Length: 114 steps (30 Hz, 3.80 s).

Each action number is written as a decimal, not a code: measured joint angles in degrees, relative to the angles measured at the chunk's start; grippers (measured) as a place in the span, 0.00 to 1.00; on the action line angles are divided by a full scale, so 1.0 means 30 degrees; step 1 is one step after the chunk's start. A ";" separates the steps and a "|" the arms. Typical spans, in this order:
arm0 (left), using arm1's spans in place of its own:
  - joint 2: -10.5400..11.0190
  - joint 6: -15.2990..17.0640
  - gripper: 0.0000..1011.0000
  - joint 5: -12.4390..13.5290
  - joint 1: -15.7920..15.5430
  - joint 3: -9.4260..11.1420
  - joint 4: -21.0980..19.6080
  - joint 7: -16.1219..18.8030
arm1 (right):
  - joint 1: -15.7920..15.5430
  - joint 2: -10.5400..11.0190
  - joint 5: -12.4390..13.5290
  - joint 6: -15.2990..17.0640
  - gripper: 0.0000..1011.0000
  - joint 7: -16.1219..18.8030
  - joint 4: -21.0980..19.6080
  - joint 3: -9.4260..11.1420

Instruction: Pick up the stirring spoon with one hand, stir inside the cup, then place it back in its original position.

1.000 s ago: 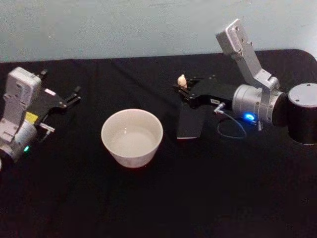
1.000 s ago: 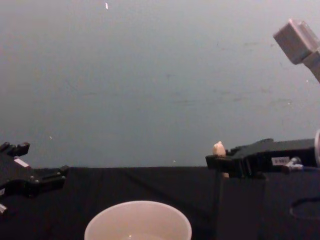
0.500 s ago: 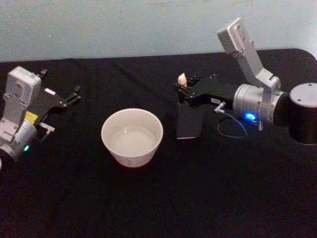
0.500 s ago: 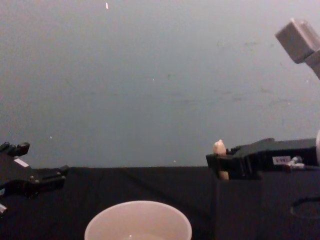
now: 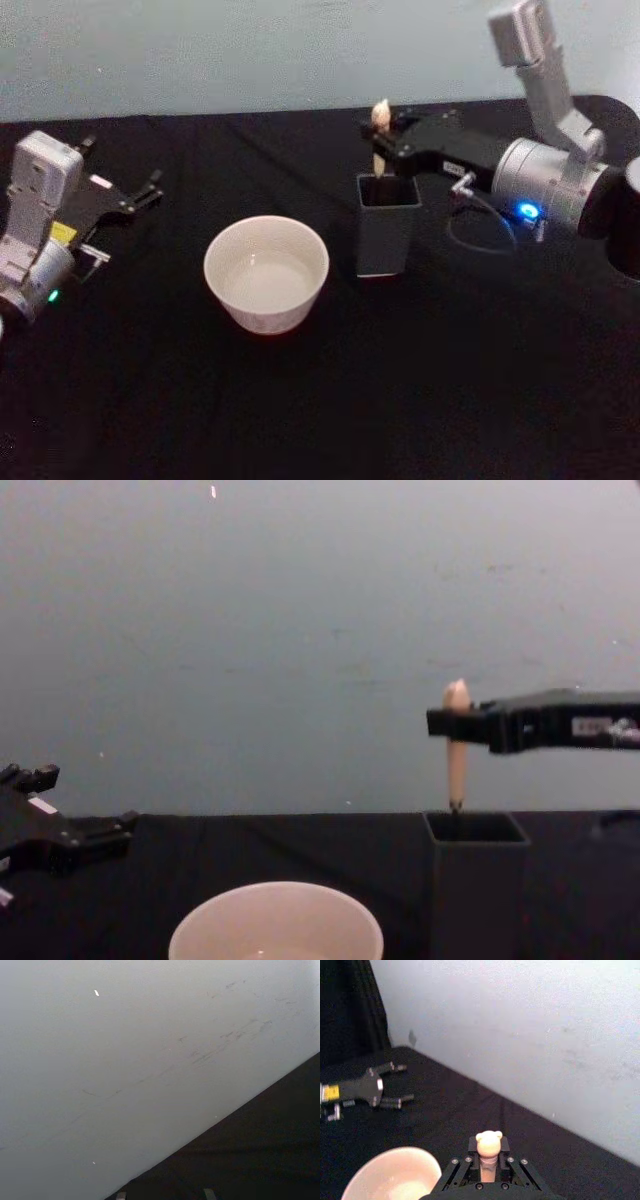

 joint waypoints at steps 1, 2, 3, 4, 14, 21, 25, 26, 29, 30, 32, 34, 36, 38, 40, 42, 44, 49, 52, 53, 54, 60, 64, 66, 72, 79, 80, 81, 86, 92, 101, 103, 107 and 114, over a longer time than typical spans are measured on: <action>0.0000 0.0000 0.99 0.0001 -0.0001 0.0000 -0.0001 0.0000 | -0.0082 0.0001 0.0174 -0.0112 0.21 -0.0120 -0.0222 0.0163; 0.0000 0.0000 0.99 0.0001 -0.0001 0.0000 -0.0001 0.0000 | -0.0082 0.0001 0.0174 -0.0112 0.21 -0.0120 -0.0222 0.0163; 0.0000 0.0000 0.99 0.0002 0.0000 0.0000 0.0000 0.0000 | -0.0160 -0.0005 0.0396 -0.0221 0.21 -0.0245 -0.0460 0.0347; 0.0000 0.0000 0.99 0.0001 0.0001 -0.0001 -0.0001 0.0000 | -0.0198 -0.0014 0.0487 -0.0278 0.21 -0.0297 -0.0578 0.0450; 0.0000 0.0000 0.99 0.0002 0.0001 -0.0001 0.0000 0.0000 | -0.0683 -0.0225 0.1768 -0.1679 0.21 -0.0999 -0.1804 0.1475; 0.0000 0.0000 0.99 0.0001 -0.0001 -0.0001 -0.0001 0.0000 | -0.1054 -0.0515 0.2157 -0.3306 0.21 -0.1086 -0.2142 0.1596; 0.0000 0.0000 0.99 0.0002 0.0000 0.0000 -0.0001 0.0000 | -0.1190 -0.0639 0.2033 -0.4076 0.21 -0.0727 -0.2058 0.1055; 0.0000 0.0001 0.99 0.0000 0.0000 -0.0001 0.0000 -0.0001 | -0.1209 -0.0686 0.1876 -0.4331 0.21 -0.0551 -0.1944 0.0789; 0.0000 0.0001 0.99 0.0001 0.0000 -0.0001 -0.0001 0.0000 | -0.1230 -0.0836 0.1497 -0.4857 0.21 -0.0173 -0.1606 0.0169; 0.0000 0.0000 0.99 0.0001 0.0000 -0.0001 -0.0001 0.0000 | -0.1233 -0.0873 0.1401 -0.4994 0.21 -0.0076 -0.1519 0.0037; 0.0001 0.0000 0.99 0.0001 -0.0001 0.0000 -0.0001 0.0000 | -0.1244 -0.1009 0.1092 -0.5395 0.21 0.0198 -0.1274 -0.0372; 0.0000 0.0000 0.99 0.0001 0.0000 -0.0001 -0.0001 0.0000 | -0.1246 -0.1123 0.0903 -0.5659 0.21 0.0387 -0.1113 -0.0634; 0.0000 0.0001 0.99 0.0001 0.0000 0.0000 -0.0001 0.0000 | -0.1247 -0.1228 0.0770 -0.5895 0.21 0.0569 -0.0946 -0.0816; 0.0001 0.0000 0.99 0.0001 0.0001 -0.0001 -0.0001 0.0000 | -0.1247 -0.1480 0.0548 -0.6387 0.21 0.0934 -0.0543 -0.1201; 0.0000 0.0000 0.99 0.0000 0.0000 0.0000 -0.0001 0.0000 | -0.1239 -0.1605 0.0436 -0.6631 0.21 0.1131 -0.0322 -0.1368; 0.0000 0.0000 0.99 0.0002 0.0000 0.0000 -0.0001 0.0000 | -0.1198 -0.1781 0.0285 -0.6929 0.21 0.1388 0.0066 -0.1592; 0.0000 0.0000 0.99 0.0001 -0.0001 0.0000 0.0000 -0.0001 | -0.1167 -0.1902 0.0189 -0.7130 0.21 0.1533 0.0320 -0.1752; 0.0000 0.0000 0.99 0.0001 0.0000 0.0000 0.0000 0.0000 | -0.1069 -0.2280 -0.0173 -0.7645 0.21 0.1983 0.1341 -0.2193; 0.0000 0.0000 0.99 0.0000 0.0000 0.0000 0.0000 0.0000 | -0.1030 -0.2464 -0.0295 -0.7751 0.21 0.2180 0.1866 -0.2378; 0.0000 0.0000 0.99 0.0001 0.0001 -0.0001 -0.0001 0.0000 | -0.1020 -0.2511 -0.0328 -0.7771 0.21 0.2217 0.1993 -0.2425; 0.0000 -0.0001 0.99 0.0001 0.0000 0.0000 -0.0001 0.0000 | -0.1014 -0.2555 -0.0361 -0.7800 0.21 0.2263 0.2120 -0.2471; 0.0000 -0.0001 0.99 0.0001 0.0000 0.0000 -0.0001 -0.0001 | -0.0882 -0.3022 -0.0554 -0.8156 0.21 0.2622 0.3216 -0.2791; 0.0000 0.0000 0.99 0.0002 -0.0001 0.0000 -0.0002 0.0000 | -0.0726 -0.3373 -0.0825 -0.8465 0.21 0.2707 0.3937 -0.2966; 0.0000 0.0001 0.99 0.0001 0.0000 -0.0001 0.0000 0.0000 | -0.0623 -0.3597 -0.0988 -0.8634 0.21 0.2718 0.4354 -0.3026; 0.0000 0.0000 0.99 0.0001 -0.0001 0.0000 -0.0001 0.0000 | -0.0347 -0.4176 -0.1461 -0.9059 0.21 0.2561 0.5323 -0.3056; 0.0000 0.0000 0.99 0.0001 -0.0001 -0.0001 0.0000 0.0000 | -0.0145 -0.4750 -0.1905 -0.9333 0.21 0.2259 0.6169 -0.2947; 0.0000 0.0000 0.99 0.0001 0.0000 0.0000 -0.0001 0.0000 | -0.0117 -0.4857 -0.1988 -0.9359 0.21 0.2180 0.6292 -0.2900; 0.0000 0.0000 0.99 0.0001 0.0000 -0.0001 -0.0001 0.0000 | -0.0102 -0.4905 -0.2027 -0.9364 0.21 0.2149 0.6353 -0.2874; 0.0000 0.0000 0.99 0.0001 0.0001 0.0000 -0.0001 0.0000 | -0.0038 -0.5130 -0.2185 -0.9363 0.21 0.1983 0.6603 -0.2628; 0.0000 0.0000 0.99 0.0001 0.0000 0.0000 -0.0001 0.0000 | -0.0136 -0.5080 -0.2210 -0.9260 0.21 0.1976 0.6474 -0.2350; 0.0000 0.0000 0.99 0.0001 0.0000 0.0000 -0.0001 0.0000 | -0.0811 -0.4407 -0.1910 -0.8757 0.21 0.2245 0.5465 -0.2037; 0.0000 0.0000 0.99 0.0001 -0.0001 0.0000 -0.0001 0.0000 | -0.0954 -0.4260 -0.1843 -0.8702 0.21 0.2317 0.5255 -0.2008; 0.0000 0.0000 0.99 0.0001 0.0001 0.0000 -0.0001 -0.0001 | -0.1391 -0.3835 -0.1647 -0.8548 0.21 0.2495 0.4570 -0.1960; 0.0000 0.0000 0.99 0.0001 -0.0001 -0.0001 -0.0001 0.0000 | -0.1871 -0.3387 -0.1364 -0.8359 0.21 0.2708 0.3751 -0.1992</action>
